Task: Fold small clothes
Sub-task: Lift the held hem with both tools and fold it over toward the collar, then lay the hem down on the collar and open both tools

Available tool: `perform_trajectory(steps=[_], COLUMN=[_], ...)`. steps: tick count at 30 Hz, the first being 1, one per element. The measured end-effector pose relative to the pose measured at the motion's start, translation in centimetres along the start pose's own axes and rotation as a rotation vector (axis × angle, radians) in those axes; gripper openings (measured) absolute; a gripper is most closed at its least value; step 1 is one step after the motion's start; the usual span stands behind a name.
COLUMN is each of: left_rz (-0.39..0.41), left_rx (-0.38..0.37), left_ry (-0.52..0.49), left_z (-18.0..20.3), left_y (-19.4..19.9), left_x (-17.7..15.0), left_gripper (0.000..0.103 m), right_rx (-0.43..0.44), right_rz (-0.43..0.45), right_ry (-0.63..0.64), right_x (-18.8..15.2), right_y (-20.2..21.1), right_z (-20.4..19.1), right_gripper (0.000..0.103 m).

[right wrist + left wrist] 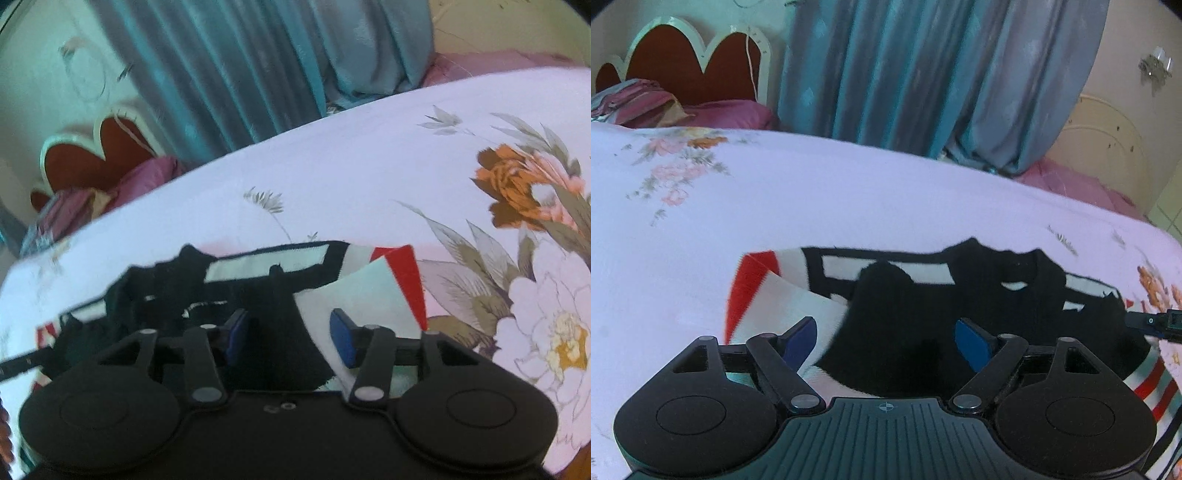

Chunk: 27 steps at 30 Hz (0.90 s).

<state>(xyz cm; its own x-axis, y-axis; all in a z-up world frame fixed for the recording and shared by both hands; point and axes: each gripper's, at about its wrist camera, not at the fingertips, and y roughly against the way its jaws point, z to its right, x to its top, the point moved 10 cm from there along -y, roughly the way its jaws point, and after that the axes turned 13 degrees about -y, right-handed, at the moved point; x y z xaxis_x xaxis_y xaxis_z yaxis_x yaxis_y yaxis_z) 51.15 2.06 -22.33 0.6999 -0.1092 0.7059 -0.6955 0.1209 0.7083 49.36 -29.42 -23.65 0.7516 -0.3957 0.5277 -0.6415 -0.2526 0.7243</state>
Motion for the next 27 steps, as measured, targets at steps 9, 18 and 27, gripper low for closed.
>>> perform_trajectory(steps=[9, 18, 27], left_rz=[0.031, 0.137, 0.05], left_rx=[0.023, 0.107, 0.17], left_ry=[-0.027, 0.045, -0.008], left_z=[-0.2, -2.3, -2.2], left_y=[0.4, 1.3, -0.7], left_x=[-0.4, 2.4, -0.3], left_gripper=[0.004, 0.004, 0.005], right_rx=[-0.004, -0.022, -0.132], right_rz=[0.007, 0.143, 0.09], right_ry=[0.146, 0.119, 0.126], right_x=[-0.7, 2.6, 1.4], right_y=[0.2, 1.0, -1.3], right_z=[-1.2, -1.7, 0.3], right_gripper=[0.005, 0.004, 0.016])
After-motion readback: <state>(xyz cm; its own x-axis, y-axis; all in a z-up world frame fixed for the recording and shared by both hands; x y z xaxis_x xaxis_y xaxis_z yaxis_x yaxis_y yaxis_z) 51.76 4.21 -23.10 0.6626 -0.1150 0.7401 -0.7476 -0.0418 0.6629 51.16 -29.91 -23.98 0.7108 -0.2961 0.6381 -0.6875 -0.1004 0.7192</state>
